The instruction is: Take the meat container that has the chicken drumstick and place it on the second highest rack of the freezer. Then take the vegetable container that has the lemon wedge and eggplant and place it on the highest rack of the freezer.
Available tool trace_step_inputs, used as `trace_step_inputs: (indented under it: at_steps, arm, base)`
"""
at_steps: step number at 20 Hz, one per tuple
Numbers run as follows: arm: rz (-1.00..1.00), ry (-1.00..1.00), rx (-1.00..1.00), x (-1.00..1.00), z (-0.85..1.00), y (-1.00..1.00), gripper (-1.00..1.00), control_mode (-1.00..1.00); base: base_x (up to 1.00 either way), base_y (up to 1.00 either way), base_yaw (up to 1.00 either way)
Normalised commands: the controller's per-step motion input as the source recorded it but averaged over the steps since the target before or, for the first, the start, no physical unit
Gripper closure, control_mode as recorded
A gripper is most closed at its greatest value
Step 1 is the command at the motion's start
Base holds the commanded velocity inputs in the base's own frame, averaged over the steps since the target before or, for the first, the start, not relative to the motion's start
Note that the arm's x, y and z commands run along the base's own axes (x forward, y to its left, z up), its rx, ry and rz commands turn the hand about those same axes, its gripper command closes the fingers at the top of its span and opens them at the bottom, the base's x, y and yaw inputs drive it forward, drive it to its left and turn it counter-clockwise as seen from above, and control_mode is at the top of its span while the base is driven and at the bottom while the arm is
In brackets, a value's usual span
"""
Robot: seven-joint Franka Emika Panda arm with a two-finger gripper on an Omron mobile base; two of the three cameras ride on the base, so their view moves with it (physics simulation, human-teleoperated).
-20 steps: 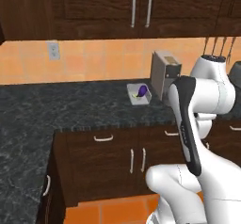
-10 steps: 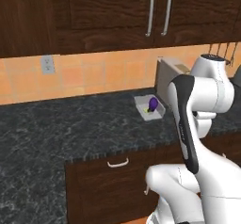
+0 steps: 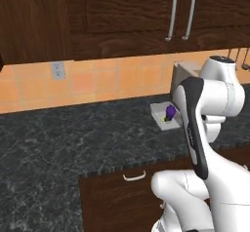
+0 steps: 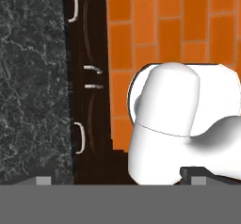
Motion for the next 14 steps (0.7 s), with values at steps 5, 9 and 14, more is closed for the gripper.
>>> trace_step_inputs:
  at_steps: [5, 9, 14]
  arm:
    - [0.0, 0.0, 0.0, 0.0, 0.0, 0.0, -1.0, 1.0]
    - [0.0, 0.0, 0.0, 0.0, 0.0, 0.0, -1.0, 1.0]
    - [0.0, 0.0, 0.0, 0.55, -0.3, -0.57, -1.0, -1.0]
  base:
    - [0.5, 0.16, 0.0]
    - [0.46, 0.0, 0.01]
    - [0.12, -0.01, 0.0]
